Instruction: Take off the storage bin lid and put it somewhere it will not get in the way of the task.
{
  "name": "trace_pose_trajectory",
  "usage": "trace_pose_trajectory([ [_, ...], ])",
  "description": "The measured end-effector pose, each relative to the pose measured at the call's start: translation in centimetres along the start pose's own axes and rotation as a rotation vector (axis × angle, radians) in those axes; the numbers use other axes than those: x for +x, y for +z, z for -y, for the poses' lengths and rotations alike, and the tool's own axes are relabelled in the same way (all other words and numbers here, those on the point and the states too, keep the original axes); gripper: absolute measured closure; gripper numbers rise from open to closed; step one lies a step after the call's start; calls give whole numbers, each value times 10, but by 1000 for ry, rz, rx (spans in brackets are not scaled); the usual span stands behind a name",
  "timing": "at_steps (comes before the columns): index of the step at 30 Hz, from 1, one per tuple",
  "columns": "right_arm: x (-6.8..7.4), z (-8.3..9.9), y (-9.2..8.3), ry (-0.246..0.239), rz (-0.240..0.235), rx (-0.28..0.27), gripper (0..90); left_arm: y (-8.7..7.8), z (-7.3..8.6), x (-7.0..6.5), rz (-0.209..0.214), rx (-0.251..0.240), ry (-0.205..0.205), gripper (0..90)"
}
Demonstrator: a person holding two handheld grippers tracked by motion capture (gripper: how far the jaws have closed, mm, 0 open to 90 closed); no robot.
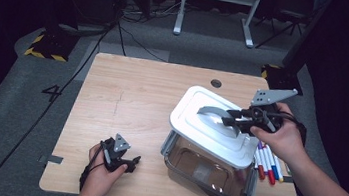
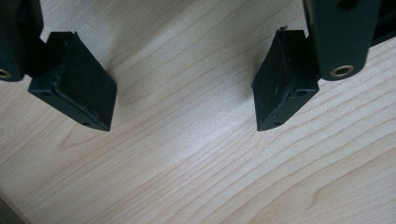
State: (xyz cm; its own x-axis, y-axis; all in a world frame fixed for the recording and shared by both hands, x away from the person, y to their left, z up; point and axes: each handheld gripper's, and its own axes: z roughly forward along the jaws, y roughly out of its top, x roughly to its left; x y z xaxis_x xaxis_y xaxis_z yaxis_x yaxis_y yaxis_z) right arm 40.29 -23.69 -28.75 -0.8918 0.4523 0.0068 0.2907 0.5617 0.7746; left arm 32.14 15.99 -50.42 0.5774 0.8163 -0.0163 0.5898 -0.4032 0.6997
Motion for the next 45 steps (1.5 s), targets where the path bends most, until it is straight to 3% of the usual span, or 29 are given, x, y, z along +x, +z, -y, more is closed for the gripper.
trace_pose_trajectory([
  [10, -67, 1, 36, 85, 114, -22, 672, 0, 0, 0, 1, -4, -2, 223],
  [16, -102, 17, 65, 128, 161, -13, 672, 0, 0, 0, 1, -4, -2, 223],
  [22, -125, 42, 94, 133, 180, 14, 672, 0, 0, 1, 3, -5, 1, 222],
  [33, -145, 84, 128, 171, 177, 56, 672, 1, 0, 1, 2, -4, 5, 222],
  [45, -143, 107, 144, 183, 161, 93, 669, 0, -1, 1, 3, -3, 6, 222],
])
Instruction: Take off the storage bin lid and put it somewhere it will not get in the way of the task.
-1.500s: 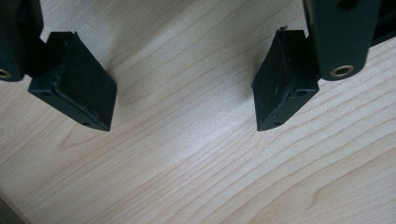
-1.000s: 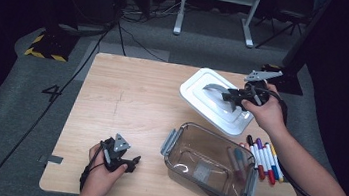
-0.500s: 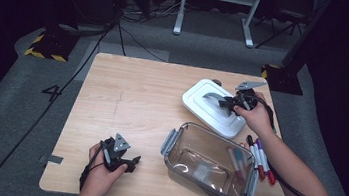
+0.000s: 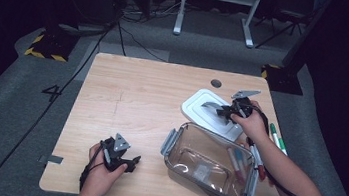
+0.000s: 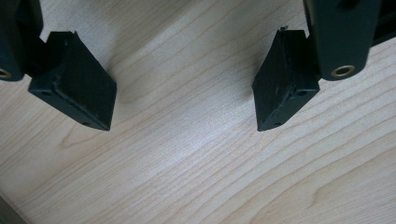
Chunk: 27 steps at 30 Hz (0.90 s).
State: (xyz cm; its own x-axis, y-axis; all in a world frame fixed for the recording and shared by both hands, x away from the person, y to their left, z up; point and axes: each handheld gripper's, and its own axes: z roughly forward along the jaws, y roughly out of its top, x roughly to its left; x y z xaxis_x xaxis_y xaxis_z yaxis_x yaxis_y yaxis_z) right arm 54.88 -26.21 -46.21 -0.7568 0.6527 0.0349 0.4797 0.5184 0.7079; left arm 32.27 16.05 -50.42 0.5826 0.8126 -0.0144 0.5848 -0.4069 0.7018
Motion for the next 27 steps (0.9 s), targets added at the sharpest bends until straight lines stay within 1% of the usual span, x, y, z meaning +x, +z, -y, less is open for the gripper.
trace_pose_trajectory([
  [1, 1, 1, 0, 5, -3, -1, 659, 0, 0, 0, -1, -3, 1, 222],
  [3, 2, 2, -1, 8, -8, -31, 608, 0, 0, 0, 0, 0, 0, 222],
  [6, 5, 1, -11, 2, -3, -63, 576, 0, 0, 1, 7, 3, 6, 221],
  [8, 6, 0, -17, 1, -6, -72, 561, 0, 0, 1, 8, 2, 8, 221],
  [12, 9, 0, -38, -1, 5, -99, 545, 0, 0, 1, 8, 2, 11, 221],
  [15, 11, 2, -51, -2, 17, -116, 541, 0, 0, 2, 10, 3, 12, 221],
  [23, 17, 9, -93, 10, 44, -153, 533, 0, 0, 2, 11, 3, 13, 221],
  [27, 18, 14, -114, 27, 60, -172, 525, 0, 0, 1, 12, 4, 11, 221],
])
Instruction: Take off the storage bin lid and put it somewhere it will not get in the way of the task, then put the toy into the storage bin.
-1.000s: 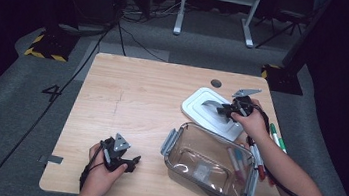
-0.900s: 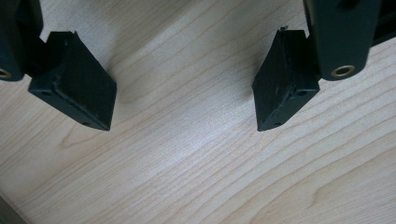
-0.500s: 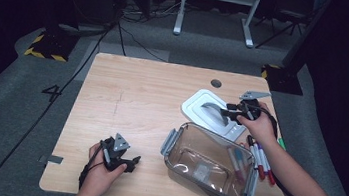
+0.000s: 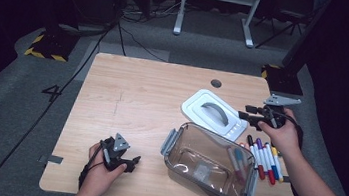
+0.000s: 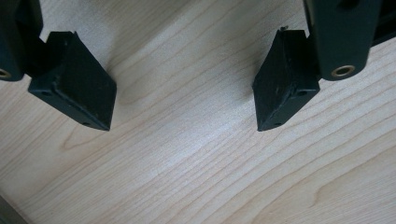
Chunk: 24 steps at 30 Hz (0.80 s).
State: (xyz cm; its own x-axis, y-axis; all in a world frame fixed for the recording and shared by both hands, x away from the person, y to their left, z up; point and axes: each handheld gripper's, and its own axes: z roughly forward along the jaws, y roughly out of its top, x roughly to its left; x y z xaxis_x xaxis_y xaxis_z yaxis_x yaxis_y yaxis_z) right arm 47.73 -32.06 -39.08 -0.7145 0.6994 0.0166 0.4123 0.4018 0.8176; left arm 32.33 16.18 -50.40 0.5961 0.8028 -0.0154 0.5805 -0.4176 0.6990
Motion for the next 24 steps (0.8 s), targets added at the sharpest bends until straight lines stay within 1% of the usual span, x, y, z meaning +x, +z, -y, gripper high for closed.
trace_pose_trajectory([
  [4, -2, 3, -23, 22, 29, -23, 525, 1, -1, 0, 3, 0, 0, 211],
  [5, -2, 4, -28, 33, 36, -25, 525, 2, -2, 1, -1, 4, 6, 202],
  [6, -3, 5, -33, 42, 44, -26, 526, 3, -3, 1, 5, 5, 2, 196],
  [7, -4, 7, -39, 47, 50, -27, 527, 4, -4, 1, 2, 5, 2, 188],
  [8, -6, 9, -43, 52, 55, -21, 528, 4, -5, 2, 6, 7, 6, 183],
  [9, -6, 10, -46, 58, 61, -16, 531, 5, -5, 1, 7, 5, -3, 181],
  [11, -9, 13, -53, 71, 73, -5, 536, 5, -5, 2, 4, 7, 4, 179],
  [13, -14, 18, -59, 90, 95, 8, 543, 5, -5, 1, 5, 9, 0, 178],
  [14, -16, 20, -62, 90, 102, 14, 547, 6, -6, 1, 3, 5, 0, 178],
  [15, -19, 24, -66, 98, 120, 26, 560, 6, -6, 1, 2, 5, 0, 177],
  [17, -23, 30, -70, 117, 139, 44, 576, 6, -6, 1, 0, 2, -1, 177],
  [19, -30, 39, -74, 135, 165, 71, 586, 6, -6, 1, 2, 5, 0, 177],
  [20, -34, 45, -76, 138, 186, 87, 590, 6, -6, 1, 2, 6, 0, 177],
  [21, -38, 49, -78, 145, 203, 101, 594, 6, -6, 1, 0, 3, -1, 177],
  [24, -49, 63, -78, 173, 234, 136, 610, 6, -6, 1, 0, 2, -1, 177],
])
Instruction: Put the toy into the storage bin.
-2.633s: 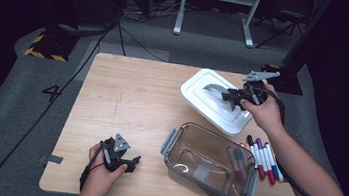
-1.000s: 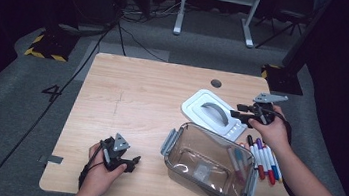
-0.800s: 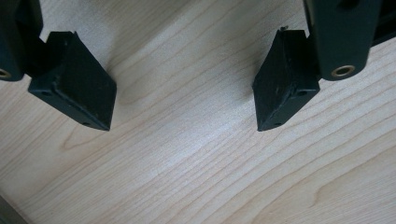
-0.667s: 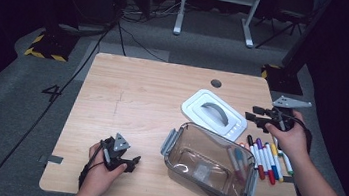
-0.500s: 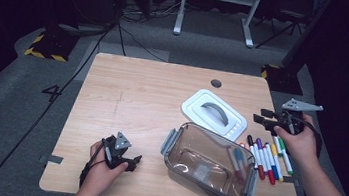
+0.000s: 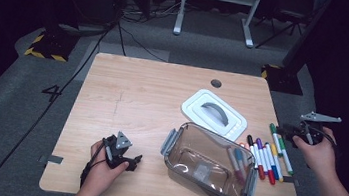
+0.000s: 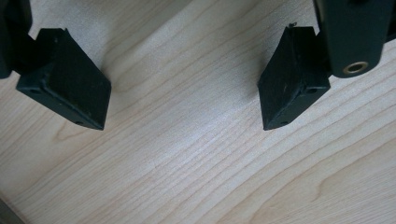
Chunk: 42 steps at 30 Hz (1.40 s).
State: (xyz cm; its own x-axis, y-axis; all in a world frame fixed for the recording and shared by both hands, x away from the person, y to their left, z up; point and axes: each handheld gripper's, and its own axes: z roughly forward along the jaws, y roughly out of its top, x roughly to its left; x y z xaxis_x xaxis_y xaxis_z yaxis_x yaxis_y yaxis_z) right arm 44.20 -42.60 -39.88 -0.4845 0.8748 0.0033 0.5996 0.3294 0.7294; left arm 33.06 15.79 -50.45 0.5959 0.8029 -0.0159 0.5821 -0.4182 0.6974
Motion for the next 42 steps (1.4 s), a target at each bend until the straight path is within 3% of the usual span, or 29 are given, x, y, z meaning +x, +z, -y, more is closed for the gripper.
trace_pose_trajectory([
  [7, -28, 24, 30, 77, 49, 91, 631, 0, 0, 0, 0, 0, 0, 177],
  [13, -37, 32, 54, 104, 72, 141, 633, 0, 0, 0, 2, 3, 0, 177],
  [20, -34, 31, 70, 116, 76, 167, 637, 0, 0, 0, 2, 4, 1, 177],
  [23, -30, 30, 75, 101, 77, 177, 644, 0, 0, 0, 2, 4, 1, 177],
  [29, -25, 30, 80, 87, 89, 219, 721, 0, 0, 0, 2, 3, -1, 177],
  [34, -22, 30, 82, 97, 104, 226, 771, 0, 0, 0, 1, 4, 2, 177],
  [42, -21, 25, 75, 128, 103, 212, 774, 0, 0, 0, 2, 3, -1, 177],
])
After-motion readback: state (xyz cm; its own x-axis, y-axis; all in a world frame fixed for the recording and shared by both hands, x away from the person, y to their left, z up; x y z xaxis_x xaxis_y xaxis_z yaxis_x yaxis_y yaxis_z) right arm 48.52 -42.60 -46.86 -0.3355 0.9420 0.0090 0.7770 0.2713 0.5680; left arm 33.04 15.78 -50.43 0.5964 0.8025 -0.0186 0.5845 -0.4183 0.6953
